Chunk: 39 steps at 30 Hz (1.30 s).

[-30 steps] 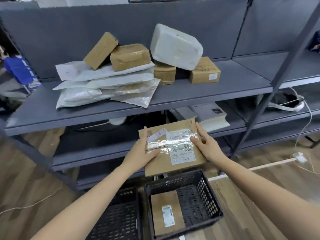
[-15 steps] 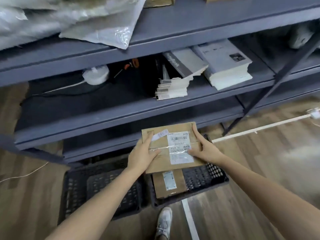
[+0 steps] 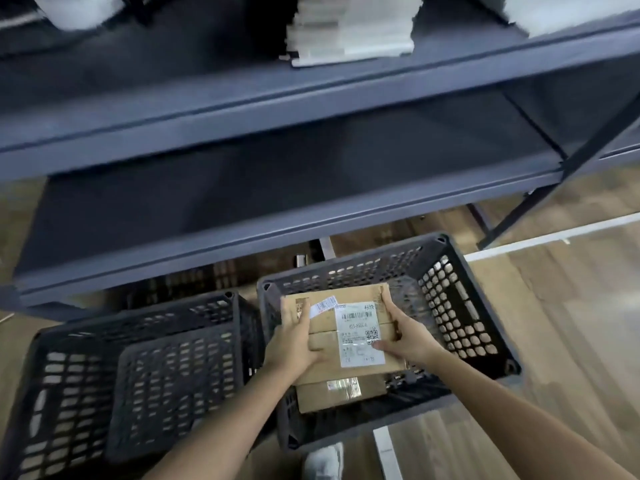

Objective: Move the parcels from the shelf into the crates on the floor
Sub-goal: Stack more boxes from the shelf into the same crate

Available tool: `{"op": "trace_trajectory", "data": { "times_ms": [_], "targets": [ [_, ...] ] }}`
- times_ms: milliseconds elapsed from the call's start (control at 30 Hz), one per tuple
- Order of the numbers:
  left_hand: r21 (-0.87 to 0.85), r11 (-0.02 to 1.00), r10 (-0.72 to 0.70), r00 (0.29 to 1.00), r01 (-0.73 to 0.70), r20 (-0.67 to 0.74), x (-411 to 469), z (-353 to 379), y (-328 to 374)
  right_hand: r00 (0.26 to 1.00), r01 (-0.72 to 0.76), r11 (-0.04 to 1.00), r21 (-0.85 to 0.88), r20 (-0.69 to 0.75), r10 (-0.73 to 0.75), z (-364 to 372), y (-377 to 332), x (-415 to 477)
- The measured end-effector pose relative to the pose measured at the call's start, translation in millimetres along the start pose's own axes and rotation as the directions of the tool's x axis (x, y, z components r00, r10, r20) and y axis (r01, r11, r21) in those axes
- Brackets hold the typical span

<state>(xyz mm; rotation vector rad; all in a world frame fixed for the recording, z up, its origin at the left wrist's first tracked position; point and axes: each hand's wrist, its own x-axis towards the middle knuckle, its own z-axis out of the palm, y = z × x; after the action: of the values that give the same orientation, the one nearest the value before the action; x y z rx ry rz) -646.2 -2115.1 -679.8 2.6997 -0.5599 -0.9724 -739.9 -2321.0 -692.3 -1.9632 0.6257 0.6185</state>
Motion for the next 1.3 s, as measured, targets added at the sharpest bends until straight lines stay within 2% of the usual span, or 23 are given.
{"op": "trace_trajectory", "data": {
  "times_ms": [133,300,467,600,733,833,933,1033,1167,1300],
  "targets": [
    [0.039,0.999,-0.001,1.0,0.001,-0.019,48,45,-18,0.999,0.022,1.0,0.014,0.034,-0.022,24,39,62],
    [0.058,0.998,-0.019,0.998,0.022,-0.053,96,91,-41,0.993,0.088,0.993,-0.08,0.09,-0.081,48,71,121],
    [0.05,0.996,-0.067,0.995,0.071,-0.071,124,110,-55,0.987,0.16,0.978,-0.135,-0.008,-0.163,66,83,153],
    [0.053,0.991,-0.116,0.983,0.125,-0.144,127,109,-56,0.962,0.231,0.968,-0.099,-0.124,-0.242,74,81,160],
    [0.224,0.969,-0.046,0.97,0.101,-0.238,124,104,-54,0.935,0.322,0.934,-0.157,-0.104,-0.34,81,80,160],
    [0.236,0.972,0.047,0.985,-0.007,-0.165,125,104,-52,0.944,0.299,0.897,-0.326,-0.035,-0.327,77,82,161],
    [0.185,0.981,0.072,0.994,-0.056,-0.078,125,101,-53,0.924,0.327,0.779,-0.534,0.008,-0.382,67,73,161],
    [0.227,0.971,0.086,0.995,-0.074,-0.043,130,97,-57,0.925,0.329,0.699,-0.634,0.066,-0.375,61,62,167],
    [0.315,0.944,0.088,0.995,-0.098,0.045,138,100,-62,0.941,0.313,0.661,-0.682,0.128,-0.313,63,67,178],
    [0.32,0.945,0.051,0.998,-0.063,0.045,141,105,-71,0.937,0.331,0.667,-0.667,0.149,-0.316,72,68,182]
  ]
}}
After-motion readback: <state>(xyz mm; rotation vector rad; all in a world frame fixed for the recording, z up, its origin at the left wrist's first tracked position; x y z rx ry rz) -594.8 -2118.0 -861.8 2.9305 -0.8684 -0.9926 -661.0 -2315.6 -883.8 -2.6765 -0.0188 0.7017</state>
